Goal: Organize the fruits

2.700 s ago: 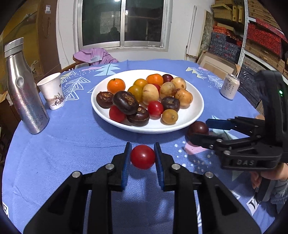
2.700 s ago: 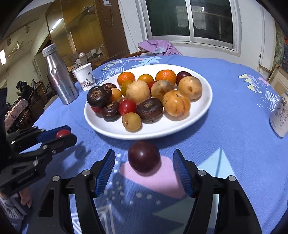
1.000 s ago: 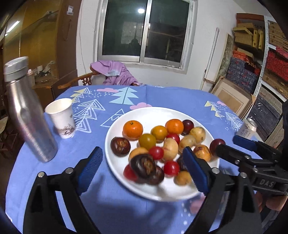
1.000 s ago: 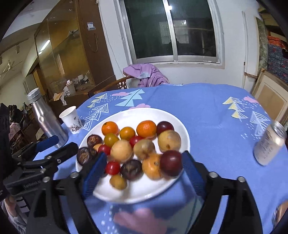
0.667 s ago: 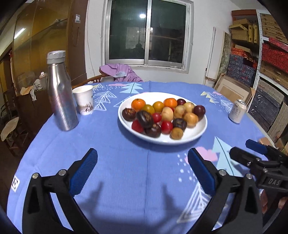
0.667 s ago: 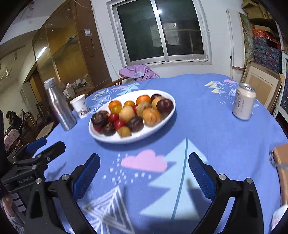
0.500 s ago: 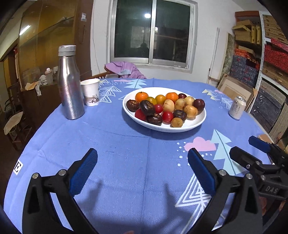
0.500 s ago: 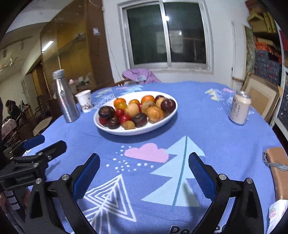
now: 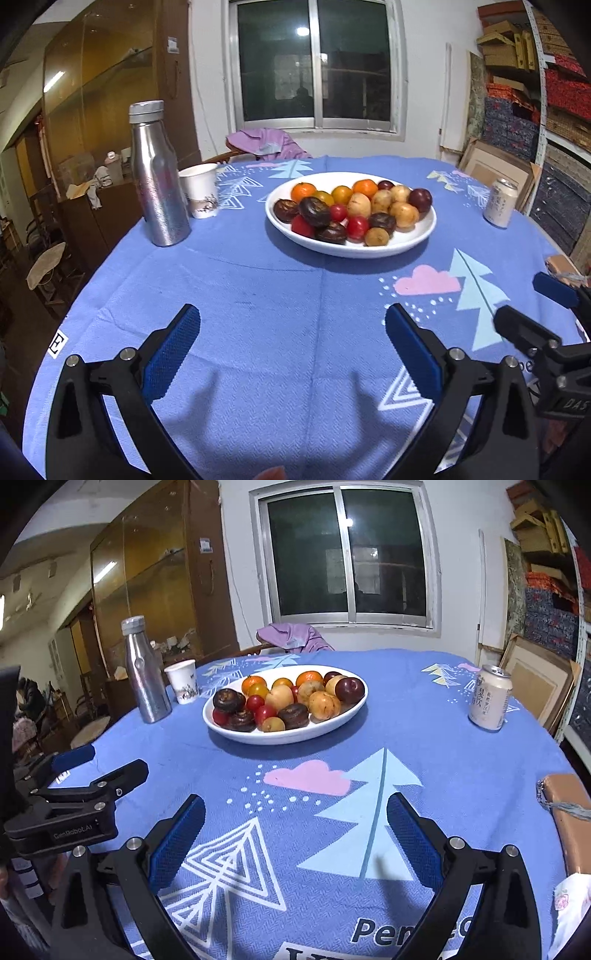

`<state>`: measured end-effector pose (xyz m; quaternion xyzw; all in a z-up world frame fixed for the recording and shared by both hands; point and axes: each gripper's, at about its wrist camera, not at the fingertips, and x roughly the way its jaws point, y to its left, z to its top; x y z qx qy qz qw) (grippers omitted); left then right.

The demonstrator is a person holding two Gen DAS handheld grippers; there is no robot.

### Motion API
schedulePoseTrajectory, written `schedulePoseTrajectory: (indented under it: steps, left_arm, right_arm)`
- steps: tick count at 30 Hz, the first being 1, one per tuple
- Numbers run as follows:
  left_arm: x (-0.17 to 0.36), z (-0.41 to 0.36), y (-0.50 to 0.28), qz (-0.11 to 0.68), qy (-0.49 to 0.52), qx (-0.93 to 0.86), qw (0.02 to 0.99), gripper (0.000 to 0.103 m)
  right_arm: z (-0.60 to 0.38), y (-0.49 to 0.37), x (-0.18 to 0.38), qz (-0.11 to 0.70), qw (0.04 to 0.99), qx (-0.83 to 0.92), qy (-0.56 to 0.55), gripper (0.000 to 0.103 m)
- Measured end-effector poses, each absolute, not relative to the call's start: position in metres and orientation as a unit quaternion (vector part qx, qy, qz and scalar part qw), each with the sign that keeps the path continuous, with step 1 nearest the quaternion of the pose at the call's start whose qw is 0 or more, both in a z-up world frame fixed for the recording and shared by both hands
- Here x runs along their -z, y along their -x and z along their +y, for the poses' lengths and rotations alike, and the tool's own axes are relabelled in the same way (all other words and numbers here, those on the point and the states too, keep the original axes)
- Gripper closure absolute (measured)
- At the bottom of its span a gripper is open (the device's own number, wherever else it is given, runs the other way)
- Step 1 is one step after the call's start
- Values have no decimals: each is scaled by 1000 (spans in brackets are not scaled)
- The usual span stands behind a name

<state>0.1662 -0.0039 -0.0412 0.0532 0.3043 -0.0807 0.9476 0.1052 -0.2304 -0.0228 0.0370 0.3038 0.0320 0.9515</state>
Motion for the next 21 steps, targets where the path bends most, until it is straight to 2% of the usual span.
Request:
schedulePoseTrajectory:
  steps: [5, 12, 21]
  left_arm:
    - [39, -14, -155, 282, -78, 74, 953, 4]
    - [38, -16, -152, 280, -79, 71, 954, 4]
    - [39, -20, -149, 282, -84, 73, 953, 4]
  right_arm:
    - [-224, -98, 18, 278, 960, -22, -14, 3]
    - [-238, -103, 20, 294, 954, -14, -57, 3]
    - [-230, -101, 22, 293, 955, -17, -39, 3]
